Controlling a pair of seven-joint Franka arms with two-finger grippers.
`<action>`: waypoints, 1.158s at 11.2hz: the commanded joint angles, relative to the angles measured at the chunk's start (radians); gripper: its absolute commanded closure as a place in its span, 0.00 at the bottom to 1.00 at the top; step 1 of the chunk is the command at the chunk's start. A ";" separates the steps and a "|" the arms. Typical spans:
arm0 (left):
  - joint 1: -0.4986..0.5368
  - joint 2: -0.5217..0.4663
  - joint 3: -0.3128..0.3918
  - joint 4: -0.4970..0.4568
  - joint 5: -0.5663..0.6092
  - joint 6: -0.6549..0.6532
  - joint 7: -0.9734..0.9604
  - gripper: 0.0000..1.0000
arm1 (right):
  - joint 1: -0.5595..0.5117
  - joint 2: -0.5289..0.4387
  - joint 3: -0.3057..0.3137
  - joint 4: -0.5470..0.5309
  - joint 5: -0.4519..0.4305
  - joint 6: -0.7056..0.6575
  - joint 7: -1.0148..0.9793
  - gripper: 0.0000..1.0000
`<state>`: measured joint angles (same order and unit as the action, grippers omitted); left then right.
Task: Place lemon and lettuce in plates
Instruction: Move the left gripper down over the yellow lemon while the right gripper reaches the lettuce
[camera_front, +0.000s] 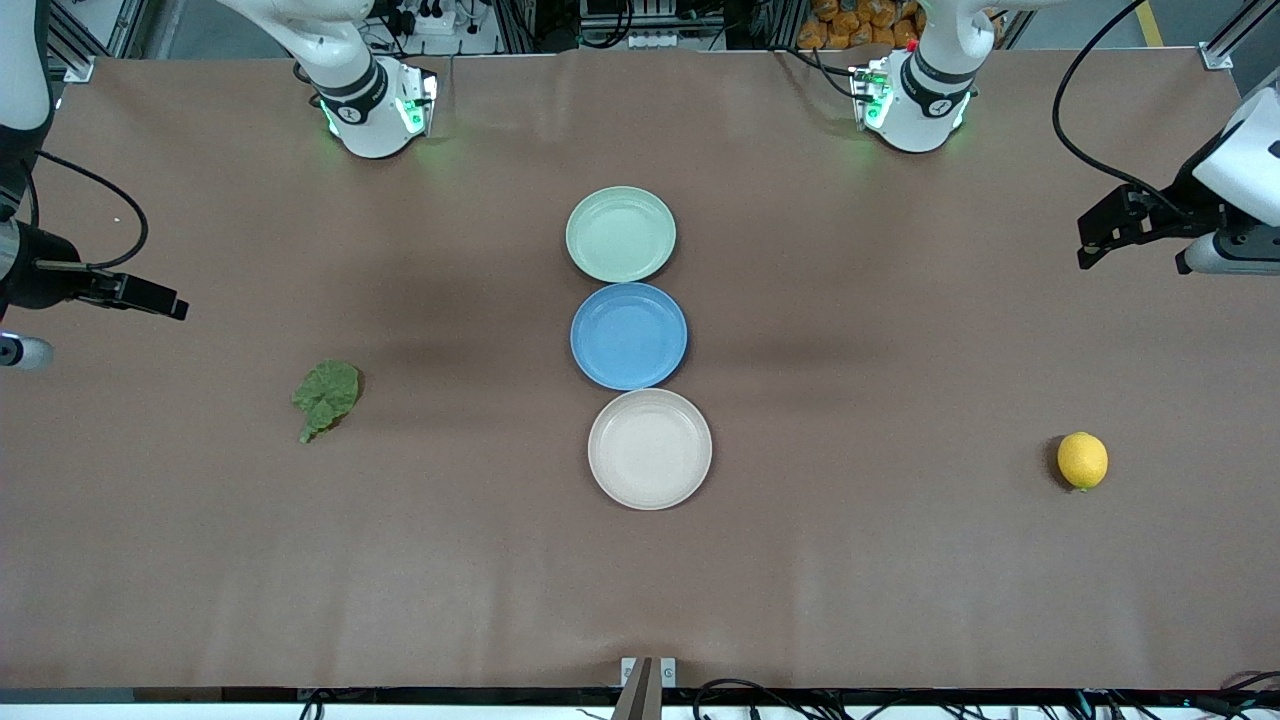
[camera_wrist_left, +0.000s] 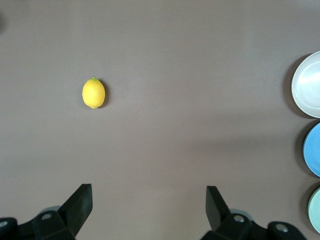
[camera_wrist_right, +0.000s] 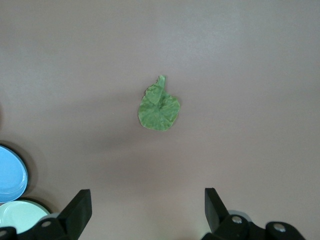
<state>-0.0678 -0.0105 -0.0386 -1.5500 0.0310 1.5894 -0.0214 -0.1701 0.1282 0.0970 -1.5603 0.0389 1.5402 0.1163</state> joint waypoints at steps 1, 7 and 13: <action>-0.004 -0.013 0.017 -0.010 -0.026 -0.026 0.023 0.00 | -0.015 -0.008 0.006 0.009 0.018 0.000 0.009 0.00; 0.093 0.329 0.032 0.123 0.044 -0.013 0.049 0.00 | -0.038 -0.051 0.004 0.013 0.015 0.009 0.000 0.00; 0.184 0.622 0.034 0.119 0.180 0.249 0.164 0.00 | -0.051 -0.162 0.009 -0.096 0.013 0.093 -0.055 0.00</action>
<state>0.1083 0.5013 -0.0024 -1.4700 0.1649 1.7712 0.1258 -0.2027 0.0390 0.0943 -1.5977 0.0389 1.6152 0.1135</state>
